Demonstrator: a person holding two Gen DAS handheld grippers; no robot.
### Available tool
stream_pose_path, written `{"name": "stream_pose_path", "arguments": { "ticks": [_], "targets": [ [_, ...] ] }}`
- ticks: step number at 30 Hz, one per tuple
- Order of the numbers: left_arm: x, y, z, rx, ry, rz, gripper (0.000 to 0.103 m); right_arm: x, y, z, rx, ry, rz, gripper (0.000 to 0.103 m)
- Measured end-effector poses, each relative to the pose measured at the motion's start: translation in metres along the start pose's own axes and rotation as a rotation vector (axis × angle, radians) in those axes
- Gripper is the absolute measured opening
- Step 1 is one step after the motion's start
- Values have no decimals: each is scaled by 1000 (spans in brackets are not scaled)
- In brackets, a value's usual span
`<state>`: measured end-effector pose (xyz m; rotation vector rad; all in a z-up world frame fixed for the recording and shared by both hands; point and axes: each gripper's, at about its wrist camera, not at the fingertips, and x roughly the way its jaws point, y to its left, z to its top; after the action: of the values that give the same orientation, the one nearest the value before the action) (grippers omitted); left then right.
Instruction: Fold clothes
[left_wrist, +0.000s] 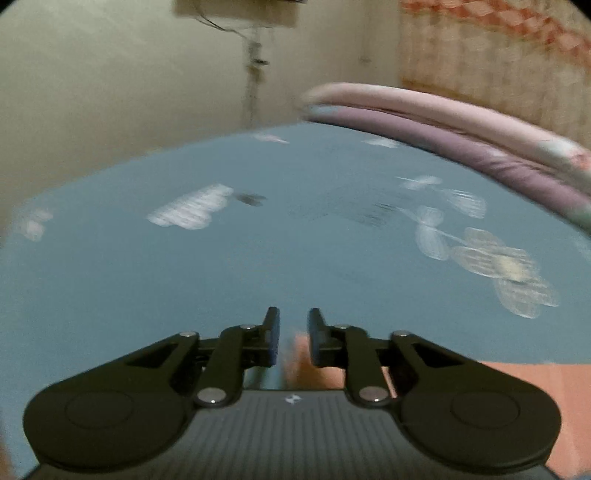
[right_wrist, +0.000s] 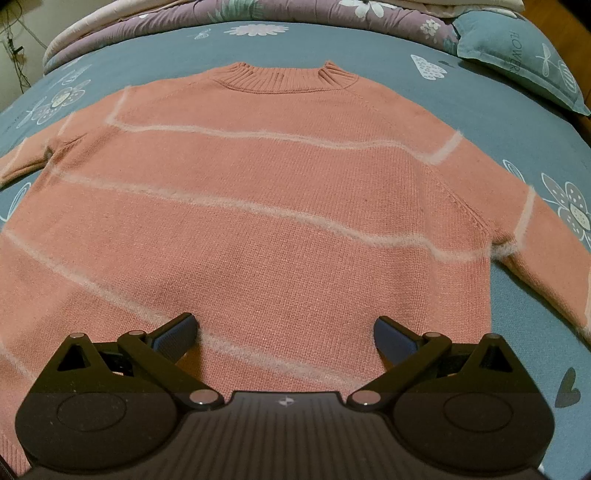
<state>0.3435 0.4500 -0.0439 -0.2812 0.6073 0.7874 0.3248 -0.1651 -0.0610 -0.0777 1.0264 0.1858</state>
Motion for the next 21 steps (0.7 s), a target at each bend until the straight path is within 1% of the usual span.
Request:
{"name": "stream_pose_path", "arguments": {
  "ticks": [1,3,4,5,6,7,10,12,14,17,19,21],
  "targets": [
    [-7,-9,-1,26,-5,-41,21,0,0,0,0,0,0,103],
    [-22,-26,-2,77,-14,-122,34,0,0,0,1,1,-1,103],
    [-30,-35,-3,102,-18,-162,46,0,1,0,1,1,-2,103],
    [-37,-44,-4,128,-23,-203,54,1,1,1,1,1,-2,103],
    [-45,-53,-5,154,-27,-245,55,1,1,1,1,2,-3,103],
    [-53,-68,-11,193,-22,-309,56,1,1,1,2,2,-3,103],
    [-70,-126,-30,281,23,-513,59,0,1,0,2,-1,-4,103],
    [-77,-165,-43,338,50,-623,60,0,1,0,2,-3,-4,103],
    [-82,-202,-56,396,72,-683,60,0,1,-1,2,-3,-4,103],
    [-85,-241,-76,484,94,-753,62,0,1,-2,3,-8,-3,103],
    [-80,-258,-90,540,111,-713,62,0,0,-3,3,-13,-2,103],
    [-73,-261,-102,620,100,-649,64,0,-1,-4,1,-18,1,103]
  ]
}}
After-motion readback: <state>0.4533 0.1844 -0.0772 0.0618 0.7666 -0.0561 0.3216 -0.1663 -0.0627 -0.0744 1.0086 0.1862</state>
